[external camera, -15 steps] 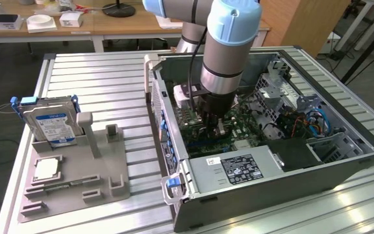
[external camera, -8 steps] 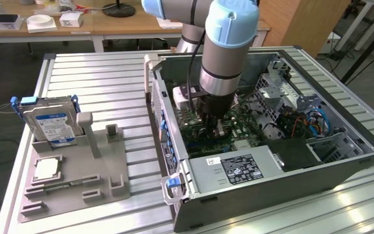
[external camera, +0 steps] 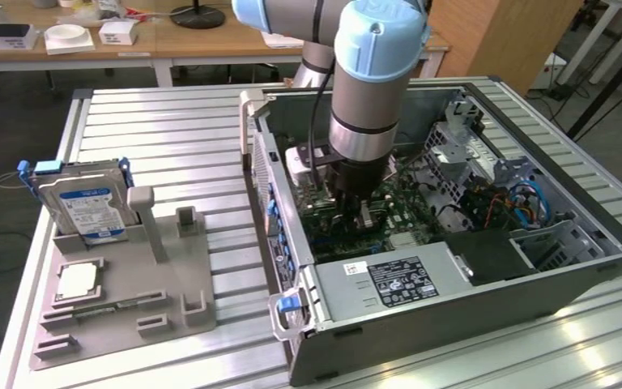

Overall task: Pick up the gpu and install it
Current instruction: 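Insert the gpu into the slot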

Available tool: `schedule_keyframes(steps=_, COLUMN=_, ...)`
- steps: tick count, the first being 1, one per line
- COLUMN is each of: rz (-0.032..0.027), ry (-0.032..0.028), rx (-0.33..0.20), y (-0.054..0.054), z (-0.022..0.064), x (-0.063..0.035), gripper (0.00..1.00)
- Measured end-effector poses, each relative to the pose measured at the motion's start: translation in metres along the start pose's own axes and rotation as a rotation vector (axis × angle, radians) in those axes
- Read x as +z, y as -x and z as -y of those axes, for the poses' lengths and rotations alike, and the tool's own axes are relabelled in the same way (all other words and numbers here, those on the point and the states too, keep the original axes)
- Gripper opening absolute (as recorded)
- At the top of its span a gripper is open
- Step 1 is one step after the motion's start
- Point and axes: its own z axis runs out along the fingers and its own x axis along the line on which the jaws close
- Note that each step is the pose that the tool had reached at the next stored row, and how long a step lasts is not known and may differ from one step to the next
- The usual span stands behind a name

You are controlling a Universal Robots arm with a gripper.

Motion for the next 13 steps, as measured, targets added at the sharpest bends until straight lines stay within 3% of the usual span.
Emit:
schedule_keyframes(steps=11, rz=0.0006, ry=0.0001, rx=-0.001, y=0.0, z=0.0004, x=0.0, gripper=0.28)
schedule_keyframes(steps=12, rz=-0.0019, ry=-0.009, rx=-0.002, y=-0.0004, z=0.002, x=0.0011, gripper=0.28)
schedule_keyframes(steps=13, rz=-0.0061, ry=-0.0142, rx=-0.002, y=-0.0009, z=0.0027, x=0.0011, gripper=0.33)
